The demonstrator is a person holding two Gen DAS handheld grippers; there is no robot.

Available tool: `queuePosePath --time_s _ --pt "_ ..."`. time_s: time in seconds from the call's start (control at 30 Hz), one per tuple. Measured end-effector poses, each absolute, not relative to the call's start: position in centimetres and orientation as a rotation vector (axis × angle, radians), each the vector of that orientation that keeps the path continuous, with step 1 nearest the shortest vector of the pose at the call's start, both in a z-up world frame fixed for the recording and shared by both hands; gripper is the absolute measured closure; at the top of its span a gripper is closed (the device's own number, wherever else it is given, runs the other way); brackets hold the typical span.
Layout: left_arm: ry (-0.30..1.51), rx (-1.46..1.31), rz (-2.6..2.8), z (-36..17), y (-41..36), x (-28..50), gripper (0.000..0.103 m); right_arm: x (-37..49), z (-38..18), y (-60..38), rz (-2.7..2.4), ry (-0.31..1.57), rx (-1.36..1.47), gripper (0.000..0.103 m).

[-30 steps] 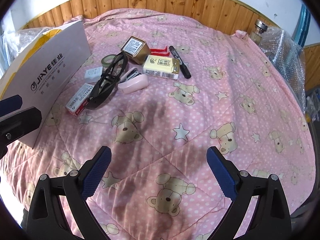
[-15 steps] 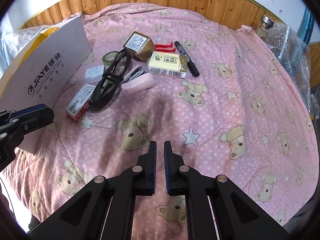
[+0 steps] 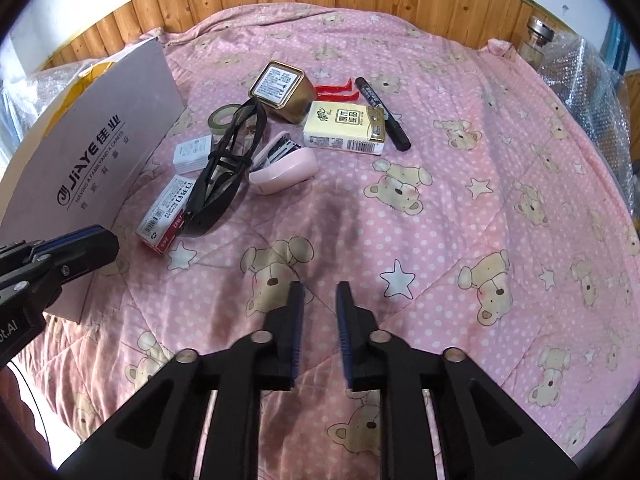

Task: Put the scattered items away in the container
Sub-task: 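Move both open grippers toward the scattered items on the bedspread, then lower the right gripper onto the black sunglasses and close on them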

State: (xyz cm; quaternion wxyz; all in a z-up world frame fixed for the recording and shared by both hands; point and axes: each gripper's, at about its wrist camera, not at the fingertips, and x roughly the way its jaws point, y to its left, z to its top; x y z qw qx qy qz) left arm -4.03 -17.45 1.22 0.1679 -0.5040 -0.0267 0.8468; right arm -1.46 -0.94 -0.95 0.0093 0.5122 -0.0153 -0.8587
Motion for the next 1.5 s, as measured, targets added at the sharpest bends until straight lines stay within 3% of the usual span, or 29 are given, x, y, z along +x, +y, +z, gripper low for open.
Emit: queuePosePath --time_s 0.07,0.13,0.23,0.37,0.87,1.03,1.37,1.43,1.5 --pt "-0.089 -1.455 2.410 0.8 -17.6 -4.3 0.066 -1.7 -0.9 -0.6 -2.678 -0.085 1.591 0.049" --pt "-0.088 -1.468 2.421 0.4 -17.6 -4.7 0.058 -2.2 -1.1 -0.3 -2.658 -0.117 1.605 0.049" --pt "-0.083 -1.490 2.433 -0.3 -17.7 -5.4 0.053 -3.2 -1.5 0.2 -2.616 -0.190 1.620 0.049" --pt "-0.072 -1.538 2.434 -1.5 -18.0 -6.4 0.053 -4.7 -2.2 0.3 -2.568 -0.267 1.632 0.049" --pt "-0.070 -1.631 2.435 -4.8 -19.2 -9.8 0.052 -9.2 -4.1 -1.8 -2.505 -0.205 1.667 0.049" --pt "-0.065 -1.625 2.446 -5.4 -19.7 -9.5 0.058 -10.4 -4.3 -2.5 -2.474 -0.249 1.656 0.049" --pt "-0.117 -1.615 2.453 -5.4 -21.3 -8.9 0.058 -12.7 -4.7 -3.8 -2.412 -0.340 1.627 0.046" --pt "-0.110 -1.607 2.464 -5.5 -21.5 -8.7 0.059 -12.9 -5.0 -4.0 -2.416 -0.335 1.615 0.050" --pt "-0.129 -1.600 2.456 -5.3 -21.8 -8.4 0.060 -12.9 -4.9 -4.0 -2.417 -0.303 1.613 0.062"
